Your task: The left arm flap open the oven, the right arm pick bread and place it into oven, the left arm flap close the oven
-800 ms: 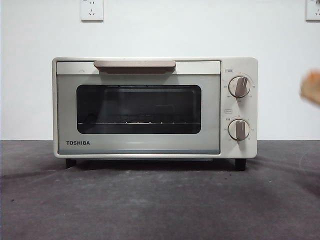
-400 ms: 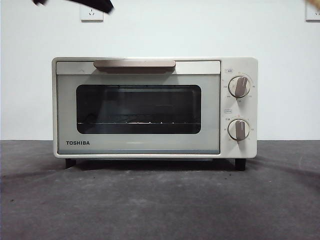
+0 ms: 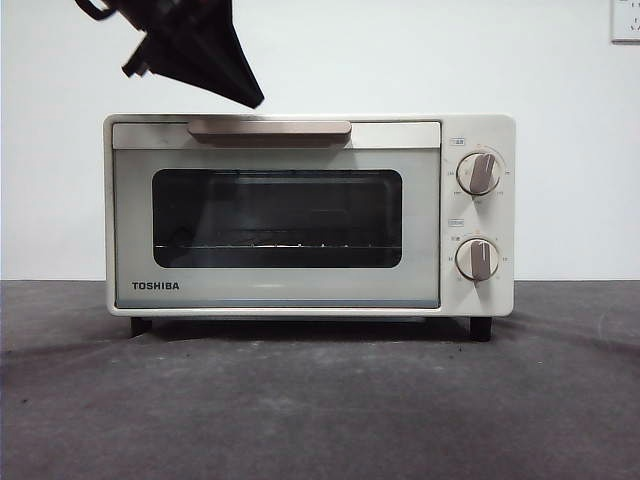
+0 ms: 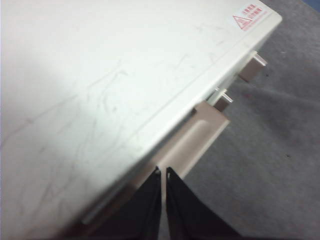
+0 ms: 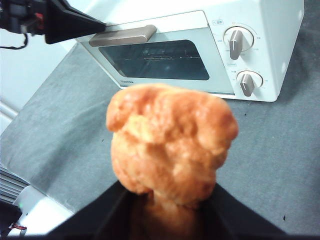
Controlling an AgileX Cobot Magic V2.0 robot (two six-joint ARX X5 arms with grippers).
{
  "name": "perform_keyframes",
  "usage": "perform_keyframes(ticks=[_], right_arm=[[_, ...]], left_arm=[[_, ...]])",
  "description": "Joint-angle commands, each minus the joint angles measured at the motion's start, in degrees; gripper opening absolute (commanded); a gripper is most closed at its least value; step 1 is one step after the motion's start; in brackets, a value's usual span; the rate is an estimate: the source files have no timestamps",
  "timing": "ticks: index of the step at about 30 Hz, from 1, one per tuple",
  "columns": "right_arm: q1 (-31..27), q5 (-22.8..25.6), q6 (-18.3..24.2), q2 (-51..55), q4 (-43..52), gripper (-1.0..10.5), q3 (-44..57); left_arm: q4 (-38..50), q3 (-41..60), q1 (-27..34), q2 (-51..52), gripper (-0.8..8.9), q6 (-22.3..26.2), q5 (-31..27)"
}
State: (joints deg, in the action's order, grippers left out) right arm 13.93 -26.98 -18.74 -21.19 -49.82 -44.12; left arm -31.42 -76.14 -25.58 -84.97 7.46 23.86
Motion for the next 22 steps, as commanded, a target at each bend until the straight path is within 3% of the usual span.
perform_keyframes(ticks=[1, 22], right_arm=[[0.28, 0.04, -0.79, 0.02, 0.96, 1.5, -0.79], [0.28, 0.46, -0.76, 0.0, 0.96, 1.5, -0.79]], left_arm=[[0.63, -1.49, -0.37, -1.84, 0.17, 1.03, -1.29], [-9.81, -1.46, -2.64, -4.09, 0.16, 2.16, -1.79]])
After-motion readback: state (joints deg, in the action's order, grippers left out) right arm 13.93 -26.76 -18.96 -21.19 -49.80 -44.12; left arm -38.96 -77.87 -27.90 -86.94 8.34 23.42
